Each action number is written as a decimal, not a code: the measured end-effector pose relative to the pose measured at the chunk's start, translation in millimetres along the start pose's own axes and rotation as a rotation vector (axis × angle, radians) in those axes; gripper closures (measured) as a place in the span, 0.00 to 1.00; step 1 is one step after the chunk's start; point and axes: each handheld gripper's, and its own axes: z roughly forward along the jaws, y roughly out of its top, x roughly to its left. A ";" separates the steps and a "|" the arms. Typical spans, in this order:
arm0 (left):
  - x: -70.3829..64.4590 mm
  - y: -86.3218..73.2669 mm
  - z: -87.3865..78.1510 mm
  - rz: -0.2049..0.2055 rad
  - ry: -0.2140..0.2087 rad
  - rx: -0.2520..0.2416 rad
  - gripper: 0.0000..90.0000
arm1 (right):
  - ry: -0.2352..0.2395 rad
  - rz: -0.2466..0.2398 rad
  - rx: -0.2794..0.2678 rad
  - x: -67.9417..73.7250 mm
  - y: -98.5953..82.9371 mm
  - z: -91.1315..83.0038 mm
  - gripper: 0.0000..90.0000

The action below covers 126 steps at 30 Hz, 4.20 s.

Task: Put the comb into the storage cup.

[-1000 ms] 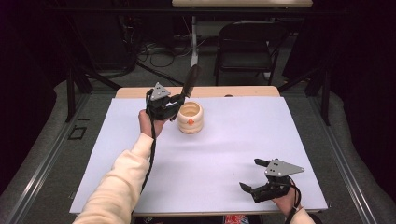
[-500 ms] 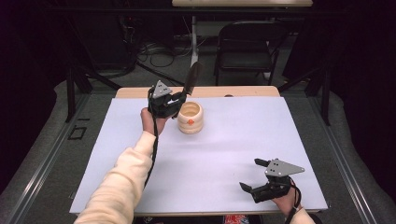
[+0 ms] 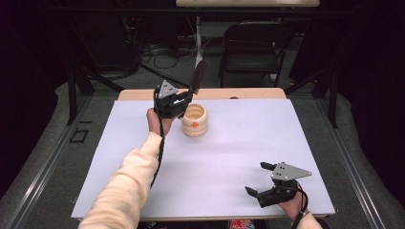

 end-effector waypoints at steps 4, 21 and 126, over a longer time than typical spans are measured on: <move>0.6 0.1 2.5 -0.006 0.001 -0.014 0.80 | 0.002 -0.001 0.000 0.0 -0.1 0.2 0.00; 2.6 -2.5 14.9 -0.033 0.007 -0.056 0.80 | 0.002 0.001 0.001 -0.2 -0.2 0.2 0.00; -1.0 -46.8 60.9 -0.038 -0.003 0.099 0.80 | 0.011 0.004 -0.012 -0.1 0.2 -1.3 0.00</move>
